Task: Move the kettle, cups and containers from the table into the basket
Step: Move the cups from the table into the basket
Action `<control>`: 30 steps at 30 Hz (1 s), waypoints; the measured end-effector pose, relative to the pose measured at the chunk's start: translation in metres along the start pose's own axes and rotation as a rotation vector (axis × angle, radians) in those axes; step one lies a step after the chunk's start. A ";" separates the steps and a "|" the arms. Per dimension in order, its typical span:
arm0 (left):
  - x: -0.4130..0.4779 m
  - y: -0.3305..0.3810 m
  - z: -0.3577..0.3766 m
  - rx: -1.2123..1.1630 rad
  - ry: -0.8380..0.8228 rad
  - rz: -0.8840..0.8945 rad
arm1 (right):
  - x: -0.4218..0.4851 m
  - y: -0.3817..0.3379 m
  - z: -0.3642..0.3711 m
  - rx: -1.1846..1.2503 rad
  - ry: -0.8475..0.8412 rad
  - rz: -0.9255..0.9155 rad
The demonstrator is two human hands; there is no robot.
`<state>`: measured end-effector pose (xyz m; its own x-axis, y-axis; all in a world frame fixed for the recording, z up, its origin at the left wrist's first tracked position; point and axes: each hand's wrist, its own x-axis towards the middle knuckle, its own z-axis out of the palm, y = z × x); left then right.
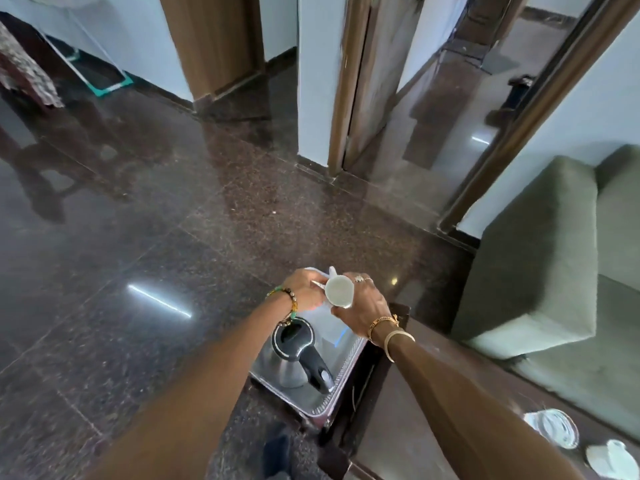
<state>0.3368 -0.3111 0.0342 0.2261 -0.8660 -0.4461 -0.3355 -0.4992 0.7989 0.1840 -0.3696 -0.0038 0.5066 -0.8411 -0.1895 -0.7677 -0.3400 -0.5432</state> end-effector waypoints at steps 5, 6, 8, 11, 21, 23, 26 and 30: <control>0.063 -0.018 0.006 0.042 -0.142 -0.055 | 0.029 0.024 0.032 0.008 0.005 0.161; 0.078 -0.026 0.010 0.051 -0.183 -0.087 | 0.035 0.031 0.040 0.008 -0.005 0.192; 0.101 -0.040 0.021 0.068 -0.245 -0.150 | 0.047 0.045 0.056 -0.009 -0.032 0.237; 0.133 -0.067 0.036 0.045 -0.245 -0.210 | 0.068 0.063 0.082 -0.031 -0.070 0.282; 0.189 -0.128 0.058 0.049 -0.357 -0.302 | 0.115 0.103 0.148 -0.060 -0.206 0.296; 0.193 -0.132 0.061 0.079 -0.365 -0.301 | 0.120 0.108 0.156 -0.073 -0.222 0.302; 0.197 -0.138 0.066 0.121 -0.359 -0.299 | 0.125 0.112 0.166 -0.094 -0.239 0.319; 0.194 -0.140 0.067 0.124 -0.354 -0.306 | 0.126 0.110 0.167 -0.095 -0.247 0.328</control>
<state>0.3659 -0.4117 -0.1913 0.0130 -0.6255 -0.7801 -0.4138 -0.7136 0.5653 0.2289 -0.4432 -0.2238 0.2994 -0.7891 -0.5364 -0.9308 -0.1179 -0.3461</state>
